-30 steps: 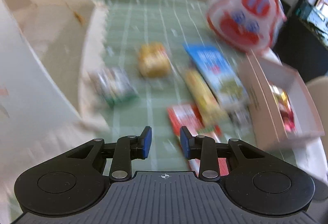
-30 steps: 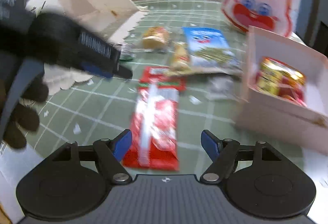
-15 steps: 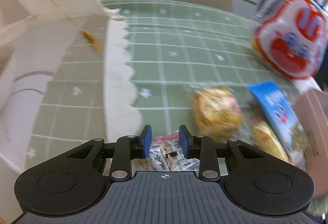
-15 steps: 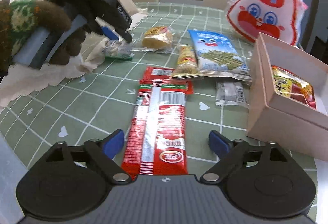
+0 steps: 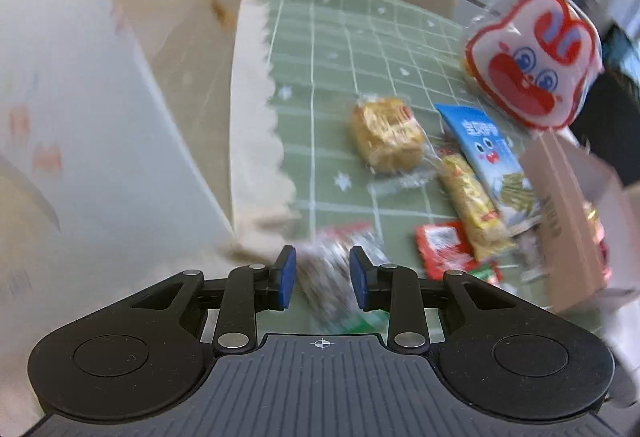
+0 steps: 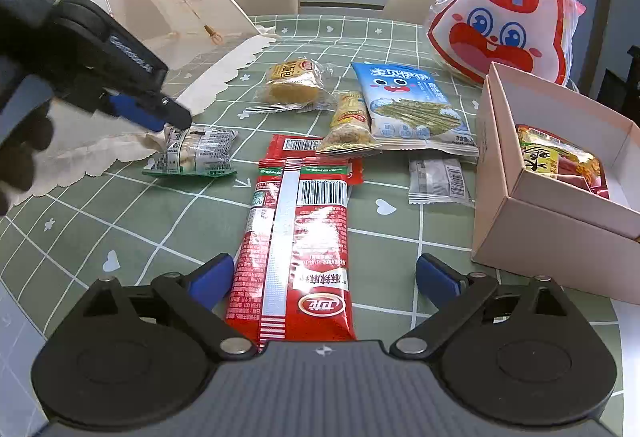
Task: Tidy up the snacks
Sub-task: 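Grasp the clear snack pack with the left gripper while the right holds the strip pack, then lift the clear pack with the left gripper while the right carries the strip pack toward the box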
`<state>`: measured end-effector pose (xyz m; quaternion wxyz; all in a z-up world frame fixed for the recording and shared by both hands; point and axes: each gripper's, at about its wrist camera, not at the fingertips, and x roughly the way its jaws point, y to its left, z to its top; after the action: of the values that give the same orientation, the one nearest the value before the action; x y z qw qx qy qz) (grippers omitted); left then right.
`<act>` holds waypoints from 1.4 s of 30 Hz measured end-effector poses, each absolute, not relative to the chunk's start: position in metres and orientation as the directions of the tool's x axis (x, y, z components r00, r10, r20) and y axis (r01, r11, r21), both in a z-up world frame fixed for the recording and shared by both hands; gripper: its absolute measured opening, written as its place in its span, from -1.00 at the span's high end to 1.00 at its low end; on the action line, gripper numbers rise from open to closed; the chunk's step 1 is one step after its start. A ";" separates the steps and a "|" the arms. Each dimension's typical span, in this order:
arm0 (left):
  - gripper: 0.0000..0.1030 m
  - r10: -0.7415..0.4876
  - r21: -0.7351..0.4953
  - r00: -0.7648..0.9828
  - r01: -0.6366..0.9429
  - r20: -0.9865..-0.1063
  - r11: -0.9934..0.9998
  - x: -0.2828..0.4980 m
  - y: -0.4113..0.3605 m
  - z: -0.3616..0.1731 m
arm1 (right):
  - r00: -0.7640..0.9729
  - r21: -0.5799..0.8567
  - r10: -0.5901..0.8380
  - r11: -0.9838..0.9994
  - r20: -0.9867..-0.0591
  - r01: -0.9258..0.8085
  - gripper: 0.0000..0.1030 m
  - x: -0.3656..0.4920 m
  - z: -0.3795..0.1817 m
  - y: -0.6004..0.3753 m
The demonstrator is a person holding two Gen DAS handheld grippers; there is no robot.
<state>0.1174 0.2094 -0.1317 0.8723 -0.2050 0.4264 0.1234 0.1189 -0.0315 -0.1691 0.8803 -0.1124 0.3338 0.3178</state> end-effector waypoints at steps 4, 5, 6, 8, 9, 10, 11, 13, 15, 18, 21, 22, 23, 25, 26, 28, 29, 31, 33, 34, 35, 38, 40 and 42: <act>0.20 0.048 -0.228 0.601 -0.374 -0.798 0.899 0.128 0.192 -0.140 | 0.575 0.015 0.485 0.772 -0.659 -0.635 -0.90 0.119 -0.169 -0.032; 0.20 0.046 -0.224 0.602 -0.366 -0.798 0.903 0.132 0.189 -0.140 | 0.575 0.014 0.485 0.772 -0.659 -0.635 -0.90 0.119 -0.169 -0.032; 0.18 0.046 -0.213 0.600 -0.354 -0.799 0.911 0.136 0.187 -0.141 | 0.575 0.014 0.485 0.772 -0.659 -0.635 -0.90 0.119 -0.169 -0.032; 0.11 0.061 -0.158 0.587 -0.315 -0.807 0.936 0.147 0.178 -0.142 | 0.575 0.014 0.485 0.772 -0.659 -0.635 -0.90 0.119 -0.169 -0.032; 0.07 0.068 -0.135 0.584 -0.298 -0.809 0.945 0.151 0.174 -0.142 | 0.575 0.014 0.485 0.772 -0.659 -0.635 -0.90 0.119 -0.169 -0.032; 0.03 0.072 -0.120 0.581 -0.285 -0.811 0.951 0.155 0.171 -0.142 | 0.575 0.014 0.485 0.772 -0.659 -0.635 -0.90 0.119 -0.169 -0.032; 0.00 0.076 -0.104 0.577 -0.273 -0.813 0.956 0.159 0.167 -0.142 | 0.575 0.014 0.485 0.772 -0.659 -0.635 -0.91 0.119 -0.169 -0.032; -0.11 0.094 -0.071 0.570 -0.260 -0.817 0.963 0.165 0.162 -0.144 | 0.575 0.014 0.485 0.772 -0.659 -0.635 -0.90 0.119 -0.169 -0.031; -0.13 0.106 -0.047 0.570 -0.248 -0.815 0.968 0.170 0.159 -0.146 | 0.574 0.014 0.485 0.772 -0.659 -0.636 -0.91 0.119 -0.169 -0.032; -0.16 0.111 -0.040 0.570 -0.246 -0.814 0.968 0.173 0.159 -0.147 | 0.574 0.014 0.485 0.772 -0.660 -0.636 -0.91 0.119 -0.169 -0.031; -0.23 0.107 -0.044 0.564 -0.247 -0.818 0.968 0.176 0.161 -0.149 | 0.574 0.014 0.485 0.771 -0.660 -0.636 -0.92 0.119 -0.169 -0.031; -0.24 0.104 -0.048 0.564 -0.249 -0.819 0.967 0.176 0.162 -0.149 | 0.574 0.014 0.485 0.772 -0.660 -0.636 -0.92 0.119 -0.169 -0.031; -0.25 0.099 -0.055 0.564 -0.251 -0.820 0.966 0.176 0.163 -0.150 | 0.574 0.014 0.485 0.772 -0.660 -0.636 -0.92 0.119 -0.169 -0.031; -0.25 0.095 -0.062 0.566 -0.252 -0.819 0.966 0.176 0.165 -0.150 | 0.574 0.014 0.484 0.772 -0.660 -0.635 -0.93 0.119 -0.169 -0.031; -0.25 0.094 -0.063 0.568 -0.251 -0.818 0.966 0.176 0.165 -0.150 | 0.575 0.014 0.484 0.772 -0.660 -0.635 -0.93 0.119 -0.169 -0.031; -0.25 0.088 -0.068 0.572 -0.246 -0.815 0.967 0.176 0.166 -0.150 | 0.574 0.014 0.484 0.772 -0.660 -0.635 -0.95 0.119 -0.169 -0.031; -0.24 0.081 -0.074 0.575 -0.240 -0.814 0.968 0.176 0.167 -0.150 | 0.574 0.014 0.484 0.772 -0.660 -0.635 -0.95 0.119 -0.169 -0.031; -0.24 0.064 -0.087 0.583 -0.228 -0.810 0.970 0.174 0.169 -0.151 | 0.567 0.015 0.487 0.767 -0.664 -0.641 -1.00 0.119 -0.170 -0.030; -0.23 0.042 -0.097 0.588 -0.203 -0.808 0.974 0.172 0.172 -0.151 | 0.558 0.014 0.487 0.762 -0.671 -0.648 -1.00 0.119 -0.170 -0.029; -0.24 0.040 -0.093 0.587 -0.195 -0.809 0.976 0.171 0.173 -0.151 | 0.558 0.013 0.487 0.761 -0.673 -0.648 -1.00 0.118 -0.170 -0.028; -0.24 0.041 -0.084 0.582 -0.186 -0.812 0.979 0.170 0.173 -0.151 | 0.556 0.012 0.487 0.760 -0.674 -0.650 -1.00 0.118 -0.170 -0.029; -0.26 0.051 -0.050 0.570 -0.159 -0.820 0.986 0.171 0.167 -0.151 | 0.550 0.014 0.489 0.756 -0.677 -0.655 -1.00 0.120 -0.170 -0.029; -0.36 0.070 0.013 0.564 -0.104 -0.823 0.995 0.174 0.158 -0.153 | 0.551 0.012 0.488 0.756 -0.677 -0.655 -1.00 0.120 -0.170 -0.029; -0.36 0.051 0.011 0.572 -0.074 -0.819 0.997 0.173 0.158 -0.154 | 0.550 0.012 0.489 0.755 -0.677 -0.656 -1.00 0.120 -0.170 -0.029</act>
<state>0.1731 0.1582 -0.1543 0.8864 -0.0121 0.4615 0.0352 0.1199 -0.0289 -0.1696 0.8719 -0.1220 0.3422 0.3282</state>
